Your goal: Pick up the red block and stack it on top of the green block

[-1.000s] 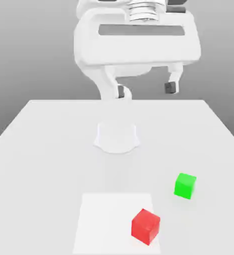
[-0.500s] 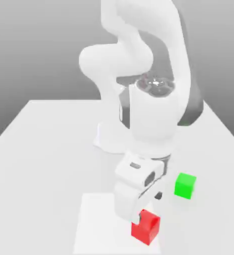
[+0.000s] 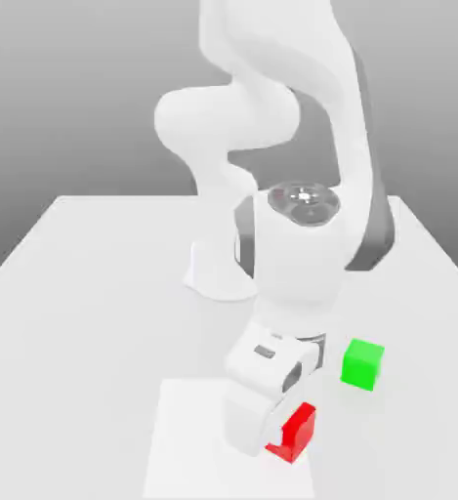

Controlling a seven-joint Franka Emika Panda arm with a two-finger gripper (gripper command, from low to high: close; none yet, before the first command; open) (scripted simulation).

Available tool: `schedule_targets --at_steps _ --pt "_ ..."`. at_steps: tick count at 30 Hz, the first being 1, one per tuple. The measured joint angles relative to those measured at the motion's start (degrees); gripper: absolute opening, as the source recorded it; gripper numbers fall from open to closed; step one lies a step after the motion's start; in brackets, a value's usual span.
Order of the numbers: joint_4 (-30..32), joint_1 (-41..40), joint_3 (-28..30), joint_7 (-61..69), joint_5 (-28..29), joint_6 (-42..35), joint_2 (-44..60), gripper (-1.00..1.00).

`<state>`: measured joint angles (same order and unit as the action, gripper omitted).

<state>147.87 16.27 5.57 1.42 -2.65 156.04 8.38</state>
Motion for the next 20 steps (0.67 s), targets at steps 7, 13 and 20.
schedule_targets --at_steps 7,13,20 --pt "11.91 12.02 -6.7 5.4 -0.45 -2.27 -14.03 -1.0" --pt "17.46 15.86 -10.35 6.8 0.95 2.51 -15.08 -1.0" --pt "17.23 15.85 -9.84 5.11 3.48 11.3 -6.05 1.0"
